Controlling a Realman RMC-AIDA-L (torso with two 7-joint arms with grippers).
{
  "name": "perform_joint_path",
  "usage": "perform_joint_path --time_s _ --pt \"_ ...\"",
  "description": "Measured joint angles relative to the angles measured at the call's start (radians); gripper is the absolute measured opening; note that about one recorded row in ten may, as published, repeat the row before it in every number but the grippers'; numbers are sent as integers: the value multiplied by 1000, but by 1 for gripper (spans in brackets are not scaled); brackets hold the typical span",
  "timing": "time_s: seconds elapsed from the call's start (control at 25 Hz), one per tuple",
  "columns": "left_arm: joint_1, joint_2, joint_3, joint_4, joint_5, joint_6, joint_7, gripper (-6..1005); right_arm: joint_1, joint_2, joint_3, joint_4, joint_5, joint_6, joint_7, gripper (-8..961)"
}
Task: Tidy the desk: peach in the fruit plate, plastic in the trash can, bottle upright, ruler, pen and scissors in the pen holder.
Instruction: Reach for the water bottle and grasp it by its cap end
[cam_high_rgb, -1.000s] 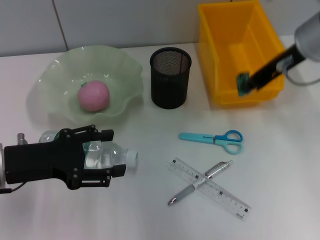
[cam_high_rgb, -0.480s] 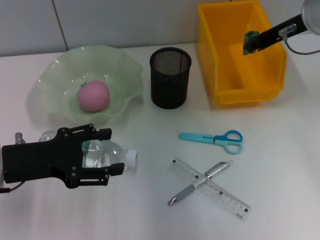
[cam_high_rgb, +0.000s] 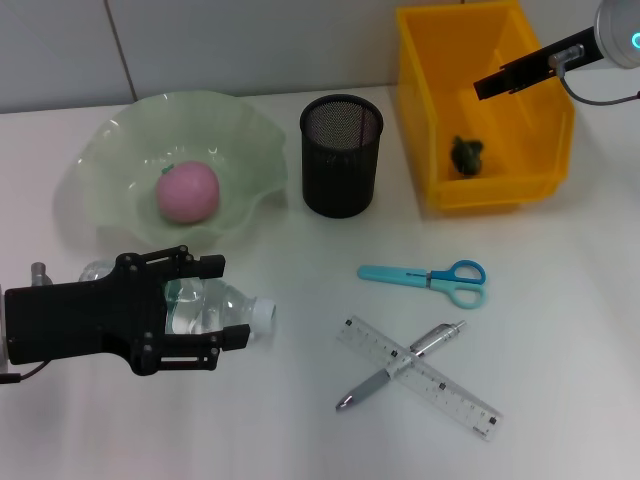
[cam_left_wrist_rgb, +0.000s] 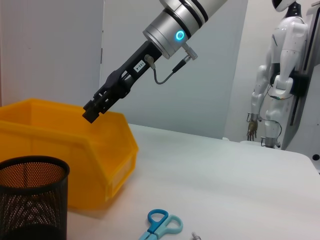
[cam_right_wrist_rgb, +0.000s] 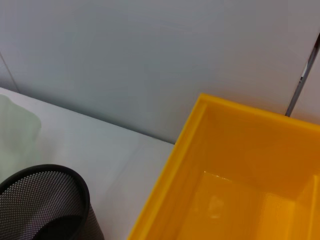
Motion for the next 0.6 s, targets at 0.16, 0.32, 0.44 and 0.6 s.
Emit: perform_joint_path --time_s 0.16,0.32,0.44,0.6 --pt "0 0 0 -1 1 -2 4 824 -7 0 0 -5 20 1 1 498" --pt "0 1 0 3 4 -1 4 824 -14 -7 0 -9 52 -2 2 746" --pt "0 1 0 4 4 1 5 823 -19 -10 0 -13 78 -14 -3 784" --pt "1 3 -2 9 2 3 4 822 -57 -10 0 -53 191 -52 -88 809"
